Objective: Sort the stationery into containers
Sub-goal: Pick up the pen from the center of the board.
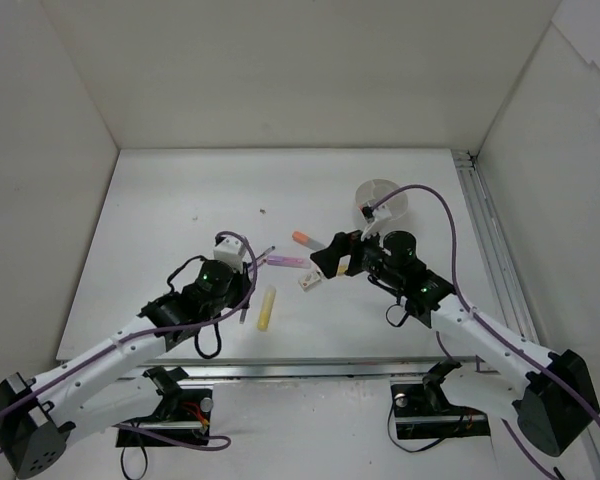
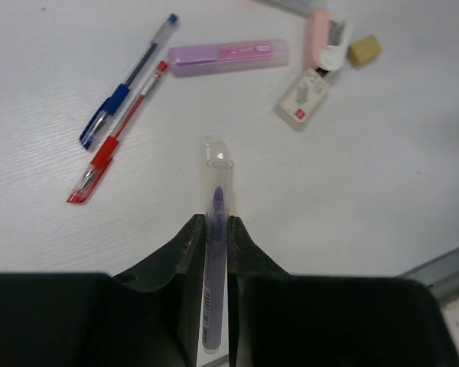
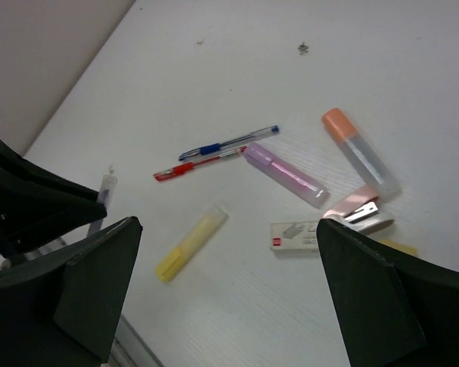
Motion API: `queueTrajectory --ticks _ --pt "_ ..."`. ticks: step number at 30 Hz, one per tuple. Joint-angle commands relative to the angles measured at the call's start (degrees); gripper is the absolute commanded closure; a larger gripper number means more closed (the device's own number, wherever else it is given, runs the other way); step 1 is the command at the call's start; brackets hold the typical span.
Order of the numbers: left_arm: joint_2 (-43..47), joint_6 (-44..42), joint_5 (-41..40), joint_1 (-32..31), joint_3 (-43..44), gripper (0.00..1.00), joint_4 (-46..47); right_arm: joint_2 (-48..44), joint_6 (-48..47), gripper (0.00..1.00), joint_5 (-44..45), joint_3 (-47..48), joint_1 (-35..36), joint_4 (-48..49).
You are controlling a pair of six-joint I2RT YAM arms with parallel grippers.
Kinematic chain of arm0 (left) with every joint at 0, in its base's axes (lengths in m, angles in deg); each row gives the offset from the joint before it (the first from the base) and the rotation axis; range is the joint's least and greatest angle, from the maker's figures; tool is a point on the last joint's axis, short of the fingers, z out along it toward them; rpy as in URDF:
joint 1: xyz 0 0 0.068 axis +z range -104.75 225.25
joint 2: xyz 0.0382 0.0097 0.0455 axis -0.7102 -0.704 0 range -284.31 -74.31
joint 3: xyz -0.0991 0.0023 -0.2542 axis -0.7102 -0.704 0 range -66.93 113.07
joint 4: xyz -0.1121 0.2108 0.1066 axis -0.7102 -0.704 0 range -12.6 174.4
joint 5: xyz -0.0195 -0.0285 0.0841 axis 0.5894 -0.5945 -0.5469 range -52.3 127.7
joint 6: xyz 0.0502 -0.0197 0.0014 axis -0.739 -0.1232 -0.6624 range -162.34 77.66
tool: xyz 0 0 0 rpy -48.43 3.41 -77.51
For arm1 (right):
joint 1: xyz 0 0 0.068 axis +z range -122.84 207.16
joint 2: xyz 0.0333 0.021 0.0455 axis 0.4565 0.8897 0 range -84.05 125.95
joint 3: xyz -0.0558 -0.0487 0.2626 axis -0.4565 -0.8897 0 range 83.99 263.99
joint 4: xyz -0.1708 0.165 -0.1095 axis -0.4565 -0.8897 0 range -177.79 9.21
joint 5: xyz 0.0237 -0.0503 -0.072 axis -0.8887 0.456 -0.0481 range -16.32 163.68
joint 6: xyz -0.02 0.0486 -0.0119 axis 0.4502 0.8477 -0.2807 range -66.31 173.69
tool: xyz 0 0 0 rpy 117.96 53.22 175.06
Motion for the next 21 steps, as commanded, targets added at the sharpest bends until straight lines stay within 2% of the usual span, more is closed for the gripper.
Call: queueTrajectory --ticks 1,3,6,11,21 --pt "4.4 -9.7 9.0 -1.4 -2.1 1.0 9.8 2.8 8.9 0.03 -9.6 -0.2 -0.2 12.9" --pt "6.0 -12.1 12.9 -1.9 -2.9 1.0 11.9 5.4 11.1 0.04 -12.4 0.8 0.5 15.3" --pt "5.5 -14.2 14.7 -2.6 -2.1 1.0 12.2 9.5 13.1 0.06 -13.4 2.6 3.7 16.9" --pt "2.3 -15.2 12.6 -4.6 0.0 1.0 12.3 15.5 16.7 0.11 -12.4 4.2 7.2 19.8" --pt "-3.3 -14.0 7.2 -7.1 2.8 1.0 13.1 19.0 19.3 0.35 -8.5 4.0 10.9 20.6"
